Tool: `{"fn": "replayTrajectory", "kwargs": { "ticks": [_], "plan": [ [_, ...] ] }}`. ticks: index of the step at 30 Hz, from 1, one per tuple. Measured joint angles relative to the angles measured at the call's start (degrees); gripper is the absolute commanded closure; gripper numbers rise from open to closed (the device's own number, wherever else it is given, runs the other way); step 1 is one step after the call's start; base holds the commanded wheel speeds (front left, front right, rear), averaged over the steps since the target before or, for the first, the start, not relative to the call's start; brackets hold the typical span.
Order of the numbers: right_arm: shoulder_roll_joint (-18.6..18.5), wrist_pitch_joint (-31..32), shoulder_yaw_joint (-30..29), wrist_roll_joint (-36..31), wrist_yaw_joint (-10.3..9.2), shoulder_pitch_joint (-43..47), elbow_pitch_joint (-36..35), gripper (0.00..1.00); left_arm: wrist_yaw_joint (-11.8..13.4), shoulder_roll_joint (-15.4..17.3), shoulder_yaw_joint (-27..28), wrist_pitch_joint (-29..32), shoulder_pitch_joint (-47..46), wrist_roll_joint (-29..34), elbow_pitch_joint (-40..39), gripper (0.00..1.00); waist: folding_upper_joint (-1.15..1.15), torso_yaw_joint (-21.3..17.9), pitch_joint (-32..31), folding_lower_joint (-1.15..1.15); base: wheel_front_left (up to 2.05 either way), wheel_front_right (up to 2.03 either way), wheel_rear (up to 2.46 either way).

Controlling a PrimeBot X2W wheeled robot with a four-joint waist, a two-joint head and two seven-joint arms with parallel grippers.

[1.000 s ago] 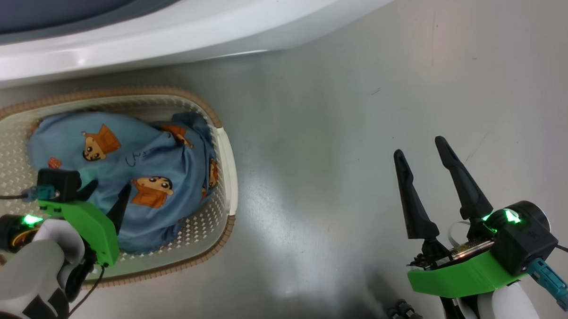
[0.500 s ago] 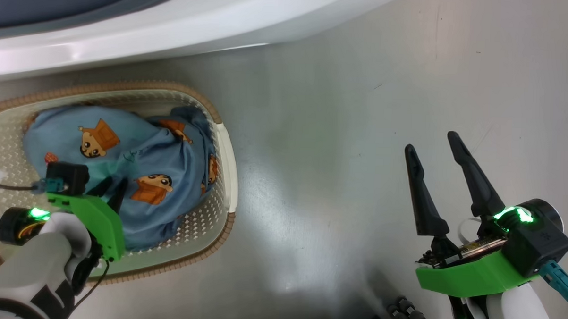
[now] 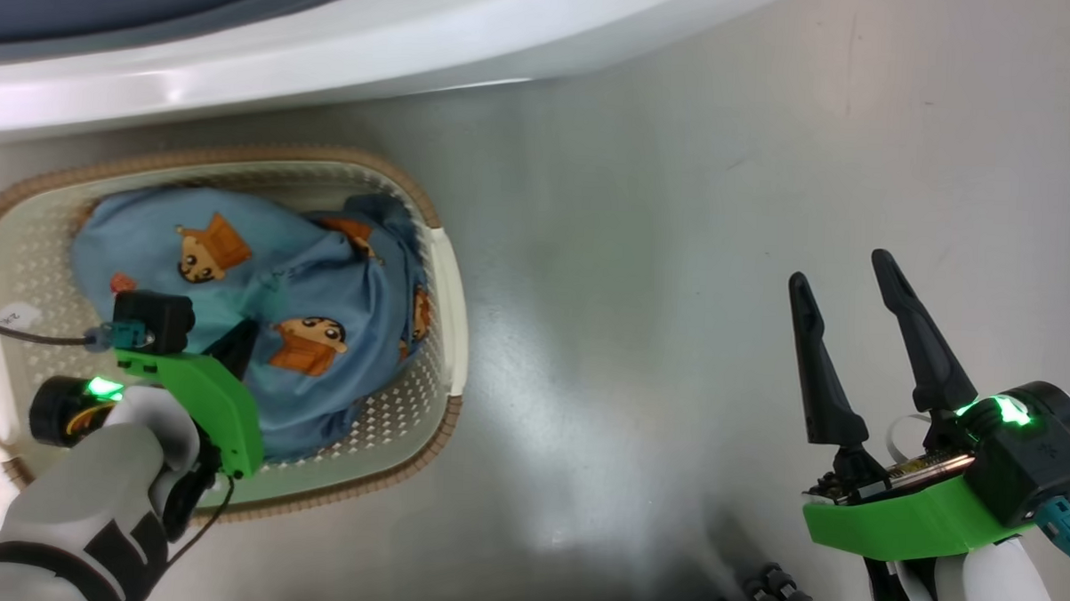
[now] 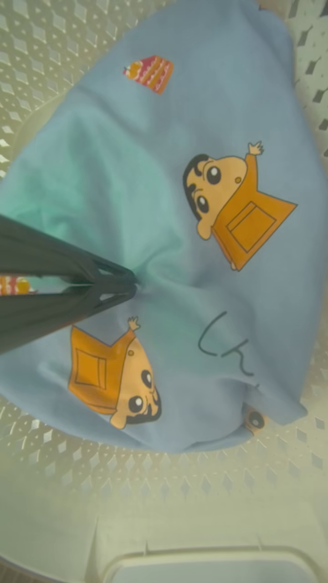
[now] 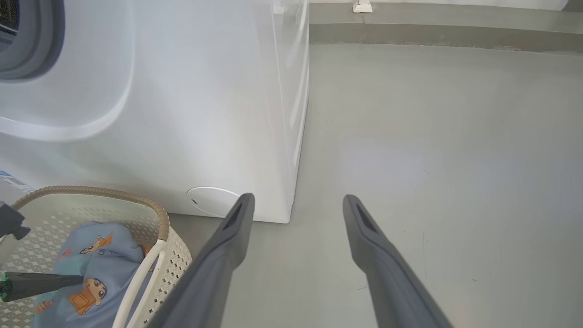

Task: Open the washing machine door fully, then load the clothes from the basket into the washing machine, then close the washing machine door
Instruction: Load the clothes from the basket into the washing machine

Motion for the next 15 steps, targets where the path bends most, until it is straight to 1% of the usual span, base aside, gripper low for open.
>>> {"fn": "replayTrajectory", "kwargs": {
  "ticks": [6,7,9,12,15],
  "plan": [
    [0.0,0.0,-0.4,0.0,0.0,-0.1,0.5,0.0,0.0,-0.5,0.4,-1.0,0.2,-1.3,-0.2,1.0,0.0,1.4,-1.4,0.0,0.0,0.0,0.0],
    [0.0,0.0,-0.4,0.0,0.0,-0.1,0.6,0.0,0.0,-0.5,1.4,-1.0,0.4,-1.3,-0.7,1.0,0.0,1.6,-1.9,0.0,0.0,0.0,0.0],
    [0.0,0.0,-0.4,0.0,0.0,-0.2,0.9,0.0,0.0,-0.5,4.4,-1.0,0.7,-0.5,-2.4,1.0,0.0,2.0,-2.7,0.0,0.0,0.0,0.0],
    [0.0,0.0,-0.4,0.0,0.0,-0.2,1.6,0.0,0.0,-0.5,10.5,-1.2,2.8,2.3,-5.5,1.0,0.0,2.7,-4.3,0.0,0.0,0.0,0.0],
    [0.0,0.0,-0.3,0.0,0.0,-0.3,2.5,0.0,0.0,-1.1,16.8,-1.2,6.9,7.0,-8.9,1.0,0.0,3.5,-6.2,0.0,0.0,0.0,0.0]
  ]
}}
